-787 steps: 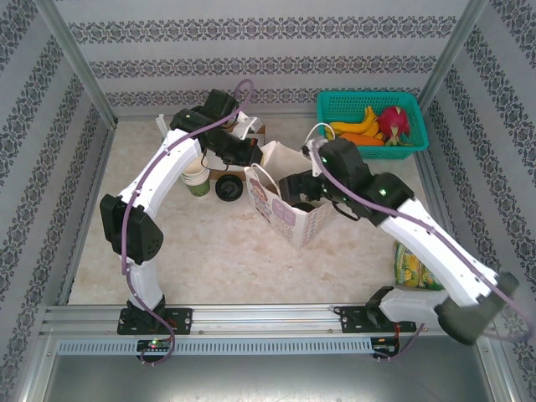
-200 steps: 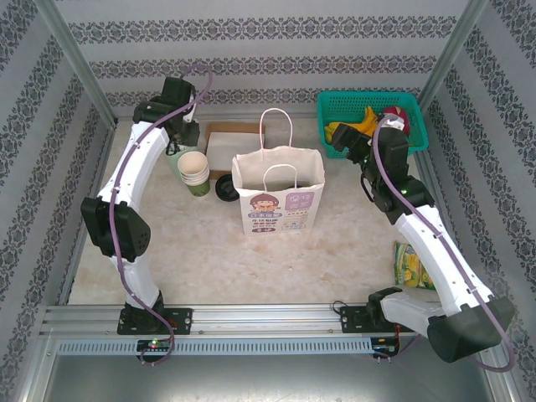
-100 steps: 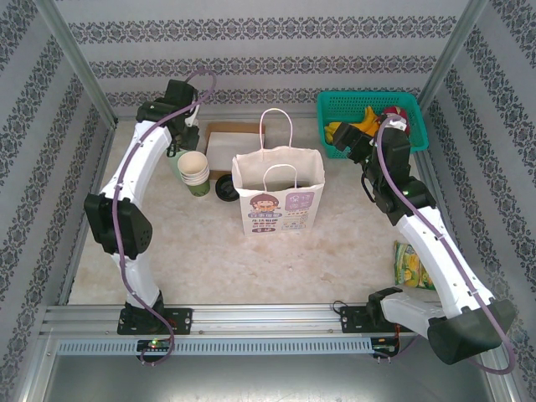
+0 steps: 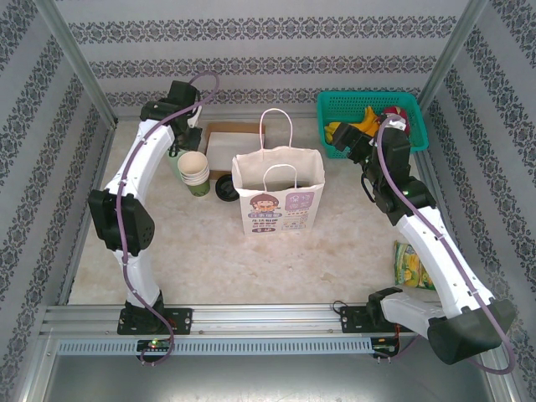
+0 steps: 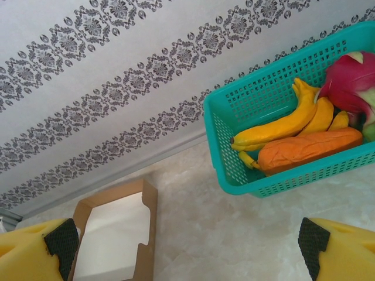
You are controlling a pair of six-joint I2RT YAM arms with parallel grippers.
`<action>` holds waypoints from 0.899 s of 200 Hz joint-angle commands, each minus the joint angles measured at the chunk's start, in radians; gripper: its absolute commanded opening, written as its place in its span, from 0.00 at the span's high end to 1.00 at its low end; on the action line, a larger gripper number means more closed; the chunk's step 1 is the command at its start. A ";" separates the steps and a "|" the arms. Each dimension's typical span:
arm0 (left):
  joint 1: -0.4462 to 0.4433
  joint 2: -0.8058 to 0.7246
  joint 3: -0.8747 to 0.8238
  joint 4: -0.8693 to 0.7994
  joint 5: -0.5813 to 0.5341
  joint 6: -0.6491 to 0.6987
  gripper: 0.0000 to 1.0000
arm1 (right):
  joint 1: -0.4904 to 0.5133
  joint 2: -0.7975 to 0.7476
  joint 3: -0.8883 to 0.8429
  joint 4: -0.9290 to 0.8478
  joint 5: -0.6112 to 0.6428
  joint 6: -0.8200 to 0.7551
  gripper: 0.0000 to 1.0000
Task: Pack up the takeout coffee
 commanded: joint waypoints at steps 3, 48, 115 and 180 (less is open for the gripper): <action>-0.008 -0.018 0.034 -0.014 -0.023 0.013 0.96 | -0.010 0.002 0.000 0.015 -0.017 0.016 0.02; -0.009 -0.106 0.053 -0.074 -0.026 -0.050 1.00 | -0.010 0.022 0.019 0.008 -0.056 -0.004 0.02; -0.010 -0.412 0.016 -0.178 0.166 -0.189 1.00 | -0.012 0.102 0.110 -0.064 -0.220 -0.104 0.02; -0.009 -0.783 -0.073 -0.137 0.426 -0.237 1.00 | -0.014 0.145 0.153 -0.106 -0.251 -0.115 0.02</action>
